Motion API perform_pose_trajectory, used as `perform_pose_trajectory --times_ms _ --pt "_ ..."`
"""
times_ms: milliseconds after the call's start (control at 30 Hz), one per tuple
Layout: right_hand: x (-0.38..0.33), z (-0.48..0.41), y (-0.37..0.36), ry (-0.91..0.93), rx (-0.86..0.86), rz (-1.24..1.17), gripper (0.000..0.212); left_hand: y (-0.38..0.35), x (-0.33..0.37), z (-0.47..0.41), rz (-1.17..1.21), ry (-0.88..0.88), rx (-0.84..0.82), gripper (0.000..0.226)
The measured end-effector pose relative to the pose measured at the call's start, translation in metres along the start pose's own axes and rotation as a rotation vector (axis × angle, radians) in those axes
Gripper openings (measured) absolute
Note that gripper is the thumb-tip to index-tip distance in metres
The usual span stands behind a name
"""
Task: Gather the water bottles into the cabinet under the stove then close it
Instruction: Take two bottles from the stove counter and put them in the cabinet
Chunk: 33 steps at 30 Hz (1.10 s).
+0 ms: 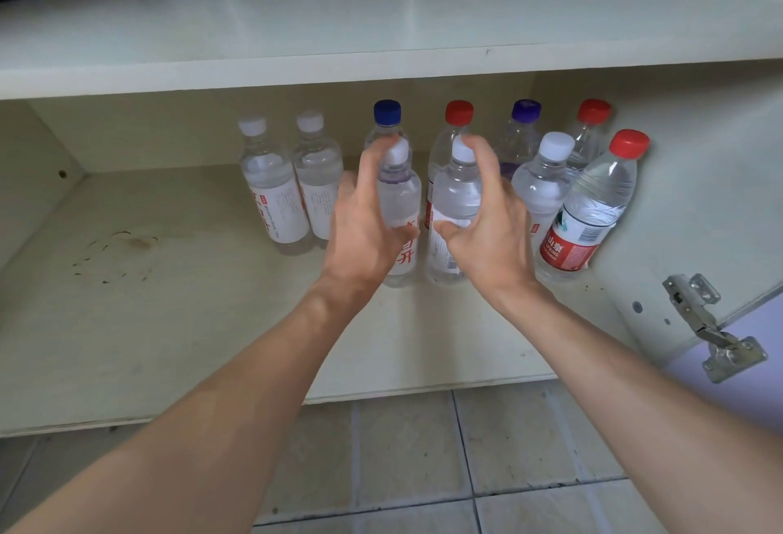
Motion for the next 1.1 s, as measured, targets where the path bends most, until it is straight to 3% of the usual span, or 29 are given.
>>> perform_pose_trajectory --times_ms 667,767,933,1100 --pt "-0.007 0.009 -0.003 -0.046 -0.008 0.059 0.122 -0.005 0.003 0.001 -0.104 0.034 -0.016 0.116" --pt "-0.019 0.029 -0.001 -0.079 -0.044 0.140 0.107 0.000 0.008 0.016 -0.211 0.064 -0.062 0.122" --pt "-0.052 0.071 0.016 -0.171 -0.266 0.446 0.060 0.027 0.028 0.069 -0.612 0.219 -0.218 0.083" --pt "-0.126 0.106 0.063 -0.160 -0.448 0.570 0.035 0.086 0.087 0.131 -0.790 0.383 -0.356 0.081"
Point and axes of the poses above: each hand's wrist, its own z-axis away from the middle knuckle, its own y-axis out of the back of the hand, x = y × z, the point moved 1 cm from there along -z, towards the middle knuckle, and after that the axes turned 14 degrees about -x, right-handed, at the moved point
